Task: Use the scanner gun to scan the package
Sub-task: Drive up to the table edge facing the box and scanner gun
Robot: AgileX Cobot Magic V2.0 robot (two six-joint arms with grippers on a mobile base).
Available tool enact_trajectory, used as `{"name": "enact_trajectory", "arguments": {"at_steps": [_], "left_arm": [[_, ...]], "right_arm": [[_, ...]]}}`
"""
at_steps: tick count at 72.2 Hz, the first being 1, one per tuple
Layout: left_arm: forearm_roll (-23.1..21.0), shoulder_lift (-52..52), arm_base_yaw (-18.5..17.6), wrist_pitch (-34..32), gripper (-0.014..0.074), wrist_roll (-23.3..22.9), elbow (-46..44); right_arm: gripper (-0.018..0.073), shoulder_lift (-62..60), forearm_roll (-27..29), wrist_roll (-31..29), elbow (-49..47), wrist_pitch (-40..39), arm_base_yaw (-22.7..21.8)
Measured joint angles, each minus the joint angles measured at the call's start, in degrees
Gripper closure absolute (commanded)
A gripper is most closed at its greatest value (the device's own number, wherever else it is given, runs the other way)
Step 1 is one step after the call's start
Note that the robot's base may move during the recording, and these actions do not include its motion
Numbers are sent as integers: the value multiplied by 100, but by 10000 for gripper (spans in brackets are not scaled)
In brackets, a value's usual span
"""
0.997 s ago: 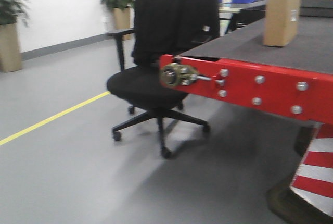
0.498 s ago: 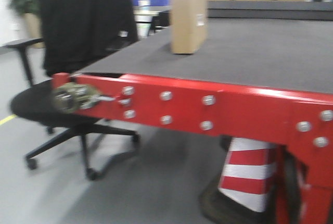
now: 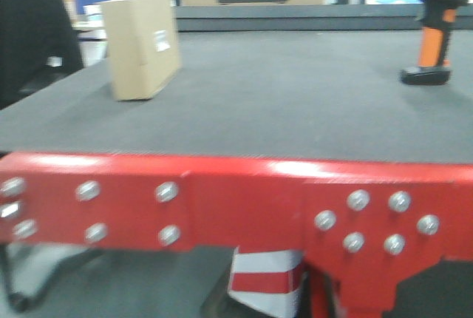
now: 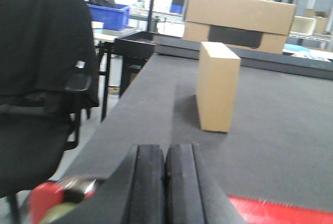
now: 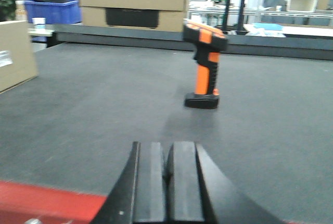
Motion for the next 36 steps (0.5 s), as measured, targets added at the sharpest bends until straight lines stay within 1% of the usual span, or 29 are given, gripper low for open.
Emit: {"name": "enact_trajectory", "arguments": {"at_steps": [36], "left_arm": [[0, 0, 0, 0, 707, 0, 0]], "right_arm": [[727, 0, 0, 0, 0, 0, 0]]}}
